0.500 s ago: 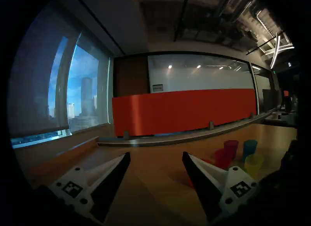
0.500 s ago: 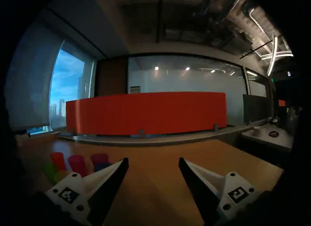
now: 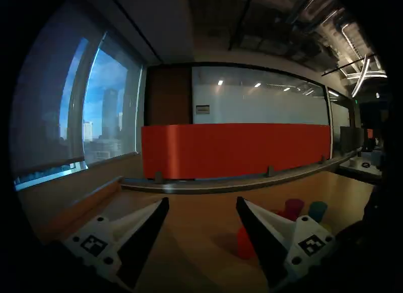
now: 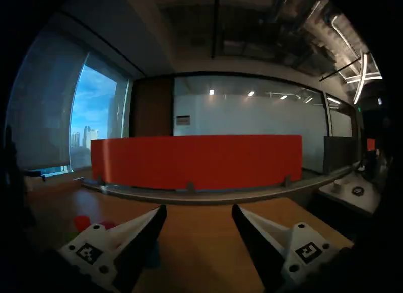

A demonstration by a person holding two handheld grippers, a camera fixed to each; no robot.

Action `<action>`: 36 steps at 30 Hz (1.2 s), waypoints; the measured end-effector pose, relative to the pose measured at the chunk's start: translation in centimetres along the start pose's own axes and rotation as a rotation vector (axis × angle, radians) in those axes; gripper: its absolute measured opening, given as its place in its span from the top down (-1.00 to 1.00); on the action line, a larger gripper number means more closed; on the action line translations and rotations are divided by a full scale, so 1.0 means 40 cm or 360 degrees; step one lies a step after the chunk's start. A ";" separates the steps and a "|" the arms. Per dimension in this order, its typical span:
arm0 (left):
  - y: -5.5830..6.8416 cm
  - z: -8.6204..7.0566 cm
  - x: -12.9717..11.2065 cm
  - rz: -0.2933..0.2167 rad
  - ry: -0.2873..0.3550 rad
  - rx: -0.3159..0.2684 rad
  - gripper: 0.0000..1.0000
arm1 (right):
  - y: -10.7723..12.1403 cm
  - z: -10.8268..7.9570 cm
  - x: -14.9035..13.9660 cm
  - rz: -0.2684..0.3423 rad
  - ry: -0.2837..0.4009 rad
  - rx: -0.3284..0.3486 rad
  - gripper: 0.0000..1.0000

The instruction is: Pour water

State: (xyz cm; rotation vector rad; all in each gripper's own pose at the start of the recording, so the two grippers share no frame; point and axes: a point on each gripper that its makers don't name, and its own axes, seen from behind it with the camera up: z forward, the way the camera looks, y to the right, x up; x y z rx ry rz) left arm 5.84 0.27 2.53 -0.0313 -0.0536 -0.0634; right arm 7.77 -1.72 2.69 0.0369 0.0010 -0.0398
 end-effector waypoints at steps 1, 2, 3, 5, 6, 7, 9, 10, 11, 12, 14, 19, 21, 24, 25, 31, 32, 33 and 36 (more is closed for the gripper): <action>-0.002 0.004 0.011 -0.0008 -0.0005 -0.0001 -0.99 | -0.005 0.003 0.012 -0.0001 -0.0001 0.0007 -1.00; -0.003 0.007 0.021 -0.0014 -0.0009 -0.0001 -0.99 | -0.009 0.007 0.023 -0.0001 -0.0002 0.0014 -1.00; -0.005 0.010 0.031 -0.0020 -0.0013 -0.0002 -0.99 | -0.013 0.009 0.033 -0.0003 -0.0002 0.0020 -1.00; -0.011 0.016 0.050 -0.0024 -0.0019 -0.0002 -0.99 | -0.017 0.013 0.054 -0.0012 0.0003 0.0027 -1.00; -0.014 0.019 0.059 -0.0025 -0.0021 -0.0004 -0.99 | -0.018 0.015 0.063 -0.0018 0.0004 0.0029 -1.00; -0.014 0.022 0.069 -0.0027 -0.0021 -0.0010 -0.99 | -0.017 0.017 0.071 -0.0027 0.0005 0.0027 -1.00; -0.015 0.028 0.086 -0.0030 -0.0022 -0.0022 -0.99 | -0.017 0.020 0.085 -0.0043 0.0005 0.0023 -1.00; -0.016 0.032 0.095 -0.0032 -0.0021 -0.0030 -0.98 | -0.017 0.023 0.090 -0.0050 0.0000 0.0021 -1.00; -0.017 0.036 0.103 -0.0033 -0.0021 -0.0036 -0.98 | -0.017 0.026 0.095 -0.0057 -0.0004 0.0019 -1.00; -0.017 0.039 0.111 -0.0035 -0.0020 -0.0041 -0.98 | -0.017 0.029 0.100 -0.0062 -0.0007 0.0018 -1.00; -0.021 0.047 0.127 -0.0033 -0.0020 -0.0043 -0.99 | -0.020 0.032 0.112 -0.0067 -0.0009 0.0022 -1.00; -0.022 0.065 0.154 -0.0029 -0.0022 -0.0060 -0.99 | -0.024 0.039 0.131 -0.0076 -0.0024 0.0020 -1.00; -0.021 0.072 0.160 -0.0031 -0.0025 -0.0065 -0.99 | -0.025 0.042 0.134 -0.0078 -0.0030 0.0020 -1.00; -0.020 0.079 0.163 -0.0039 -0.0030 -0.0069 -0.99 | -0.028 0.045 0.133 -0.0078 -0.0035 0.0023 -1.00; -0.018 0.080 0.162 -0.0041 -0.0034 -0.0073 -0.99 | -0.028 0.047 0.133 -0.0079 -0.0037 0.0023 -1.00; -0.012 0.084 0.161 -0.0047 -0.0058 -0.0090 -0.99 | -0.030 0.055 0.135 -0.0080 -0.0043 0.0026 -1.00; -0.012 0.085 0.163 -0.0047 -0.0059 -0.0092 -0.99 | -0.030 0.056 0.135 -0.0081 -0.0046 0.0027 -1.00; -0.012 0.086 0.166 -0.0048 -0.0058 -0.0094 -0.99 | -0.031 0.057 0.136 -0.0081 -0.0048 0.0029 -1.00; -0.008 0.088 0.177 -0.0051 -0.0054 -0.0109 -0.98 | -0.034 0.061 0.139 -0.0081 -0.0048 0.0039 -1.00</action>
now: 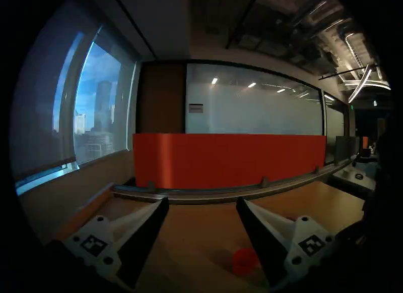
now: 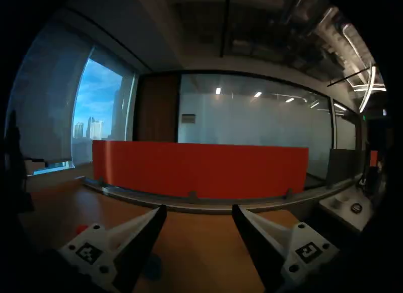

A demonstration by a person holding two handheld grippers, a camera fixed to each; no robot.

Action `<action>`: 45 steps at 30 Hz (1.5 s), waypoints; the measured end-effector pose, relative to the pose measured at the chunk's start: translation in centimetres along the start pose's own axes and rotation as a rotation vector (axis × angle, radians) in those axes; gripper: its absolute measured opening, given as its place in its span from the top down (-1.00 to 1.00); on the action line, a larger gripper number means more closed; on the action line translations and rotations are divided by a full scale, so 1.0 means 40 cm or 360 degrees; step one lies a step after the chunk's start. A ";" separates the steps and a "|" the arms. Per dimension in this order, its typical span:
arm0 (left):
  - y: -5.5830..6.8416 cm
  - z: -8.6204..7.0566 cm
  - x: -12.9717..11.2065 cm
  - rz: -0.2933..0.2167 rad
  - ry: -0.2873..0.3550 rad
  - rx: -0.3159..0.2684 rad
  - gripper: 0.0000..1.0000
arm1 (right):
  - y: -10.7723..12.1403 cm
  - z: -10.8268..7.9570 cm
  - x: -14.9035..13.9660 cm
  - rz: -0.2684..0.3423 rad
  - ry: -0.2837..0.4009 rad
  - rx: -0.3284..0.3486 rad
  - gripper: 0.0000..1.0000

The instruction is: Pour water

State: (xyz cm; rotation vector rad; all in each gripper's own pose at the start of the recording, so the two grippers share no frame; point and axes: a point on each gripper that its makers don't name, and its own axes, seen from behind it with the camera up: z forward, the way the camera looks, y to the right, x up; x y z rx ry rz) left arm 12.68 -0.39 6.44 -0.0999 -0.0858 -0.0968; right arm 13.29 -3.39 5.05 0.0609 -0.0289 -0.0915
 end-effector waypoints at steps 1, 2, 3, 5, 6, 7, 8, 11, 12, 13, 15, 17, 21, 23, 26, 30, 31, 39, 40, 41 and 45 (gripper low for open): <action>0.001 0.000 0.004 -0.0001 -0.0002 -0.0005 -0.98 | 0.000 0.002 0.000 -0.0001 -0.0001 0.0003 -1.00; 0.002 0.000 0.008 -0.0002 -0.0003 -0.0010 -0.99 | -0.001 0.003 0.001 -0.0002 -0.0001 0.0006 -1.00; 0.003 0.000 0.012 -0.0003 -0.0003 -0.0015 -0.99 | -0.001 0.004 0.001 -0.0002 -0.0002 0.0011 -1.00; 0.003 0.000 0.020 -0.0009 0.0003 -0.0021 -0.99 | -0.004 0.005 0.002 0.0004 -0.0005 0.0031 -1.00; 0.003 0.001 0.024 -0.0011 0.0005 -0.0027 -0.99 | -0.006 0.005 0.002 0.0007 -0.0006 0.0041 -1.00; 0.006 0.001 0.026 -0.0009 0.0005 -0.0038 -0.99 | -0.009 0.005 0.003 0.0011 -0.0009 0.0056 -1.00; 0.009 0.002 0.028 -0.0008 0.0006 -0.0048 -0.99 | -0.011 0.005 0.003 0.0014 -0.0012 0.0069 -1.00; 0.026 0.002 0.034 0.0010 0.0007 -0.0099 -0.99 | -0.022 0.005 0.001 0.0014 -0.0022 0.0119 -1.00; 0.033 0.002 0.036 0.0018 0.0008 -0.0119 -0.99 | -0.026 0.005 0.000 0.0012 -0.0026 0.0137 -1.00; 0.041 0.002 0.038 0.0028 0.0010 -0.0140 -0.99 | -0.032 0.005 0.001 0.0009 -0.0028 0.0158 -1.00; 0.059 0.000 0.042 0.0046 0.0015 -0.0187 -0.98 | -0.044 0.005 0.003 0.0002 -0.0033 0.0203 -1.00; 0.075 0.000 0.046 0.0053 0.0016 -0.0233 -0.98 | -0.057 0.003 0.008 -0.0007 -0.0035 0.0246 -1.00; 0.107 -0.002 0.053 0.0050 0.0022 -0.0328 -0.98 | -0.083 0.001 0.016 -0.0029 -0.0034 0.0332 -1.00; 0.125 -0.005 0.054 0.0047 0.0024 -0.0381 -0.98 | -0.098 -0.001 0.017 -0.0046 -0.0037 0.0380 -1.00; 0.146 -0.009 0.051 0.0059 0.0020 -0.0446 -0.98 | -0.119 -0.004 0.017 -0.0066 -0.0044 0.0445 -1.00; 0.163 -0.013 0.047 0.0073 0.0018 -0.0501 -0.99 | -0.139 -0.008 0.022 -0.0057 -0.0052 0.0516 -1.00; 0.166 -0.014 0.048 0.0076 0.0018 -0.0511 -0.99 | -0.143 -0.009 0.024 -0.0051 -0.0051 0.0531 -1.00; 0.198 -0.019 0.038 0.0089 -0.0007 -0.0612 -0.99 | -0.172 -0.018 0.016 -0.0057 -0.0099 0.0638 -1.00; 0.200 -0.018 0.032 0.0092 -0.0021 -0.0621 -0.99 | -0.175 -0.019 0.012 -0.0069 -0.0111 0.0648 -1.00; 0.203 -0.017 0.025 0.0095 -0.0037 -0.0631 -0.99 | -0.178 -0.019 0.007 -0.0083 -0.0125 0.0660 -1.00; 0.208 -0.013 0.000 0.0120 -0.0072 -0.0656 -0.99 | -0.186 -0.018 -0.009 -0.0128 -0.0173 0.0690 -1.00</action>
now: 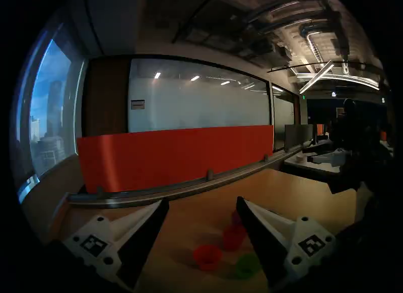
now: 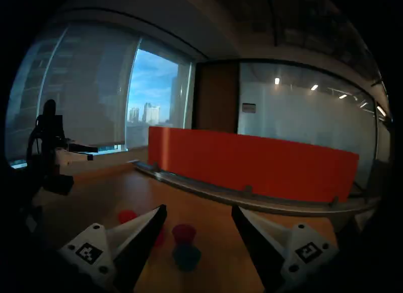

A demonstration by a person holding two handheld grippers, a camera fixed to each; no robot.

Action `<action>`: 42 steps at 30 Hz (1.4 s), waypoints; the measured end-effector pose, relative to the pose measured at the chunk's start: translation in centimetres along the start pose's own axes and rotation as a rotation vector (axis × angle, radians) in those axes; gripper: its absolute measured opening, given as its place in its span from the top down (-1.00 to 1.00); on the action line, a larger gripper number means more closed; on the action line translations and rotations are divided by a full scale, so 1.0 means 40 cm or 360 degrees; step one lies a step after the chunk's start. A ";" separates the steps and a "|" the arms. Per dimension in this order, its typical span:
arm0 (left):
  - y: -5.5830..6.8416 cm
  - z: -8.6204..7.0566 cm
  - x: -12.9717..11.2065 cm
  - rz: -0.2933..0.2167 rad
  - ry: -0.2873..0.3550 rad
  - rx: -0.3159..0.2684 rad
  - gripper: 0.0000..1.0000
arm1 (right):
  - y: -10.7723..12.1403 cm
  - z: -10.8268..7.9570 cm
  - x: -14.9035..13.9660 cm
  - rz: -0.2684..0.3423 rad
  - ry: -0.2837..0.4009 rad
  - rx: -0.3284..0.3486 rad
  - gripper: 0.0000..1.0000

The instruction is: Pour water

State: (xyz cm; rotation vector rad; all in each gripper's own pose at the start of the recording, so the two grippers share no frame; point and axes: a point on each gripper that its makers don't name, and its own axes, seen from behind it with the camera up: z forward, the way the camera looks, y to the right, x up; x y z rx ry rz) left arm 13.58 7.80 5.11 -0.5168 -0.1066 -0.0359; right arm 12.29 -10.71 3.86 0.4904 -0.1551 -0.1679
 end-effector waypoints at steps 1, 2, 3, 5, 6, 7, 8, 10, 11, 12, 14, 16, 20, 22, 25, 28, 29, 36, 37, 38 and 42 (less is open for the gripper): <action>0.000 0.002 -0.008 0.0006 -0.0008 -0.0004 -0.99 | -0.001 0.002 -0.005 -0.0007 -0.0014 0.0007 -1.00; 0.000 0.004 -0.016 0.0012 -0.0017 -0.0008 -0.99 | -0.002 0.005 -0.011 -0.0014 -0.0030 0.0014 -1.00; 0.001 0.005 -0.025 0.0016 -0.0027 -0.0014 -0.99 | -0.003 0.008 -0.016 -0.0020 -0.0044 0.0020 -1.00; 0.005 0.010 -0.048 0.0019 -0.0061 -0.0032 -0.99 | -0.005 0.014 -0.031 -0.0031 -0.0072 0.0029 -1.00; 0.007 0.012 -0.059 0.0021 -0.0076 -0.0042 -0.99 | -0.006 0.016 -0.039 -0.0036 -0.0085 0.0034 -1.00; 0.010 0.014 -0.070 0.0023 -0.0091 -0.0054 -0.99 | -0.008 0.019 -0.048 -0.0041 -0.0098 0.0041 -1.00; 0.014 0.016 -0.083 0.0026 -0.0108 -0.0067 -0.99 | -0.011 0.022 -0.058 -0.0046 -0.0114 0.0050 -1.00; 0.020 0.021 -0.104 0.0035 -0.0136 -0.0085 -0.99 | -0.014 0.027 -0.077 -0.0051 -0.0141 0.0060 -1.00; 0.022 0.023 -0.116 0.0040 -0.0151 -0.0093 -0.99 | -0.015 0.030 -0.088 -0.0053 -0.0157 0.0063 -1.00; 0.024 0.025 -0.126 0.0045 -0.0164 -0.0099 -0.99 | -0.015 0.032 -0.097 -0.0054 -0.0170 0.0066 -1.00; 0.027 0.029 -0.146 0.0051 -0.0189 -0.0109 -0.99 | -0.016 0.037 -0.115 -0.0057 -0.0196 0.0067 -1.00; 0.032 0.032 -0.165 0.0058 -0.0210 -0.0122 -1.00 | -0.015 0.040 -0.130 -0.0062 -0.0216 0.0069 -1.00; 0.043 0.038 -0.201 0.0069 -0.0246 -0.0151 -0.99 | -0.011 0.046 -0.160 -0.0068 -0.0254 0.0070 -1.00; 0.048 0.041 -0.218 0.0069 -0.0262 -0.0162 -0.99 | -0.009 0.048 -0.174 -0.0065 -0.0268 0.0072 -1.00; 0.056 0.046 -0.248 0.0066 -0.0292 -0.0177 -0.99 | -0.006 0.049 -0.194 -0.0056 -0.0285 0.0075 -1.00; 0.066 0.050 -0.280 0.0066 -0.0327 -0.0195 -0.99 | -0.003 0.051 -0.213 -0.0047 -0.0299 0.0079 -1.00; 0.071 0.051 -0.292 0.0068 -0.0339 -0.0203 -0.99 | -0.002 0.051 -0.220 -0.0044 -0.0304 0.0081 -1.00; 0.109 0.053 -0.356 0.0092 -0.0393 -0.0263 -1.00 | -0.007 0.059 -0.270 -0.0051 -0.0348 0.0103 -1.00; 0.112 0.052 -0.362 0.0094 -0.0398 -0.0269 -1.00 | -0.008 0.060 -0.275 -0.0053 -0.0351 0.0107 -1.00; 0.117 0.052 -0.369 0.0096 -0.0405 -0.0276 -1.00 | -0.010 0.062 -0.282 -0.0054 -0.0354 0.0110 -1.00; 0.134 0.049 -0.397 0.0093 -0.0431 -0.0306 -0.99 | -0.012 0.070 -0.303 -0.0048 -0.0365 0.0121 -1.00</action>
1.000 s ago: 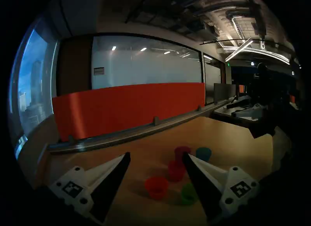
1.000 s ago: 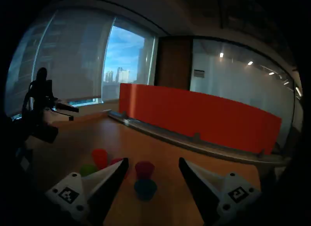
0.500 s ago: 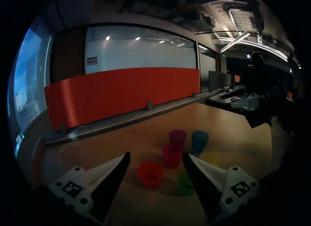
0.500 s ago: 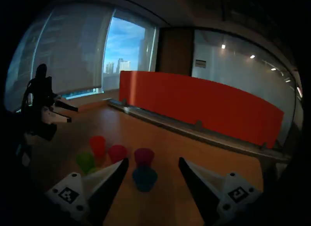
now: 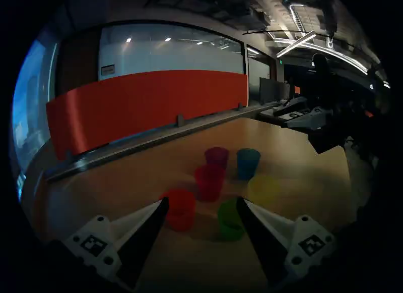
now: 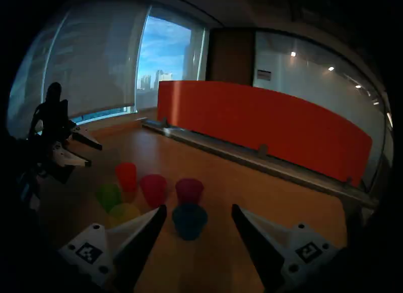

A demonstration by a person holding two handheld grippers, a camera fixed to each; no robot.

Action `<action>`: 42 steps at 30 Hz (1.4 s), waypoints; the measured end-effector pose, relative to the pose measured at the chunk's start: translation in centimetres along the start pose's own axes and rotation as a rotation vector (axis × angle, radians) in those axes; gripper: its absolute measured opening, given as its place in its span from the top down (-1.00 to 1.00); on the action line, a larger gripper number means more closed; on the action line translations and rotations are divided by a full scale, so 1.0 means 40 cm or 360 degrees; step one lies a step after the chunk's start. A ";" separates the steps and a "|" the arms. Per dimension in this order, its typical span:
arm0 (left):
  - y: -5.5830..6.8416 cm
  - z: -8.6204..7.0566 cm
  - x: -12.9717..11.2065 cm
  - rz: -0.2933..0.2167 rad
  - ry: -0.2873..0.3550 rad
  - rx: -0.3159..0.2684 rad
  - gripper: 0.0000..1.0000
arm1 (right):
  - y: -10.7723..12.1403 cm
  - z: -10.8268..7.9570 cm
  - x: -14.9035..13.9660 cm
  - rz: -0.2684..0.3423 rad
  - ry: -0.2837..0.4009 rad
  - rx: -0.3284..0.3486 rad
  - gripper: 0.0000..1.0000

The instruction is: Pour water

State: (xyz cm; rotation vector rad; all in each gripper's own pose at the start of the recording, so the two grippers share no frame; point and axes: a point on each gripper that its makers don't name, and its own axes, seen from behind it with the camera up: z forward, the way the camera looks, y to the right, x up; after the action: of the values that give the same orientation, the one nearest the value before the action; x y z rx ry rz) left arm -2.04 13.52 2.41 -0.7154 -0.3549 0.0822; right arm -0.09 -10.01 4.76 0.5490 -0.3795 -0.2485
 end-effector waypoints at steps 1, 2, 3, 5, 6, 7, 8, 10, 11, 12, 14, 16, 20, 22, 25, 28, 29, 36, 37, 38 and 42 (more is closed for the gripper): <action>0.004 0.002 -0.006 -0.0001 -0.0006 -0.0007 -0.99 | -0.001 0.003 -0.004 0.0004 -0.0003 0.0004 -1.00; 0.008 0.005 -0.013 -0.0002 -0.0012 -0.0015 -0.99 | -0.002 0.007 -0.009 0.0009 -0.0006 0.0008 -1.00; 0.012 0.007 -0.019 -0.0004 -0.0019 -0.0022 -1.00 | -0.003 0.011 -0.014 0.0014 -0.0009 0.0011 -1.00; 0.020 0.012 -0.033 -0.0007 -0.0035 -0.0038 -1.00 | -0.004 0.019 -0.024 0.0025 -0.0017 0.0018 -1.00; 0.024 0.015 -0.039 -0.0009 -0.0042 -0.0047 -0.99 | -0.005 0.022 -0.029 0.0029 -0.0020 0.0020 -1.00; 0.029 0.017 -0.046 -0.0012 -0.0050 -0.0056 -0.99 | -0.005 0.026 -0.034 0.0034 -0.0024 0.0021 -1.00; 0.034 0.019 -0.054 -0.0015 -0.0059 -0.0068 -0.99 | -0.005 0.030 -0.039 0.0038 -0.0029 0.0023 -1.00; 0.045 0.024 -0.067 -0.0021 -0.0074 -0.0090 -0.99 | -0.005 0.037 -0.049 0.0045 -0.0038 0.0025 -1.00; 0.051 0.026 -0.075 -0.0023 -0.0082 -0.0103 -0.99 | -0.005 0.040 -0.054 0.0048 -0.0043 0.0027 -1.00; 0.057 0.028 -0.081 -0.0024 -0.0089 -0.0113 -0.99 | -0.004 0.043 -0.058 0.0050 -0.0048 0.0028 -1.00; 0.066 0.032 -0.095 -0.0023 -0.0105 -0.0129 -0.99 | -0.004 0.049 -0.065 0.0053 -0.0055 0.0030 -1.00; 0.074 0.036 -0.108 -0.0018 -0.0118 -0.0143 -1.00 | -0.005 0.054 -0.070 0.0056 -0.0060 0.0032 -1.00; 0.092 0.042 -0.132 0.0001 -0.0147 -0.0167 -1.00 | -0.005 0.064 -0.081 0.0062 -0.0070 0.0035 -1.00; 0.100 0.046 -0.143 0.0009 -0.0162 -0.0180 -0.99 | -0.004 0.069 -0.087 0.0065 -0.0076 0.0035 -1.00; 0.112 0.052 -0.158 0.0020 -0.0181 -0.0198 -1.00 | -0.002 0.075 -0.095 0.0069 -0.0085 0.0034 -1.00; 0.123 0.061 -0.169 0.0032 -0.0196 -0.0212 -1.00 | 0.000 0.079 -0.102 0.0073 -0.0092 0.0033 -1.00; 0.127 0.064 -0.173 0.0036 -0.0203 -0.0219 -1.00 | 0.001 0.080 -0.105 0.0075 -0.0094 0.0032 -1.00; 0.149 0.083 -0.193 0.0059 -0.0240 -0.0248 -0.99 | 0.010 0.087 -0.115 0.0080 -0.0104 0.0029 -1.00; 0.151 0.086 -0.195 0.0060 -0.0244 -0.0252 -1.00 | 0.011 0.088 -0.117 0.0081 -0.0106 0.0029 -1.00; 0.154 0.090 -0.196 0.0062 -0.0248 -0.0257 -1.00 | 0.013 0.090 -0.118 0.0082 -0.0107 0.0029 -1.00; 0.160 0.105 -0.196 0.0059 -0.0256 -0.0270 -0.99 | 0.016 0.095 -0.121 0.0086 -0.0109 0.0032 -1.00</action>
State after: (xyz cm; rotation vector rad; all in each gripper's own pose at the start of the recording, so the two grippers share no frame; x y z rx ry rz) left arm -10.56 19.46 -1.12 -0.8861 -0.5069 0.1464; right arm -5.95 -9.63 6.74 0.5500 -0.4634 -0.2120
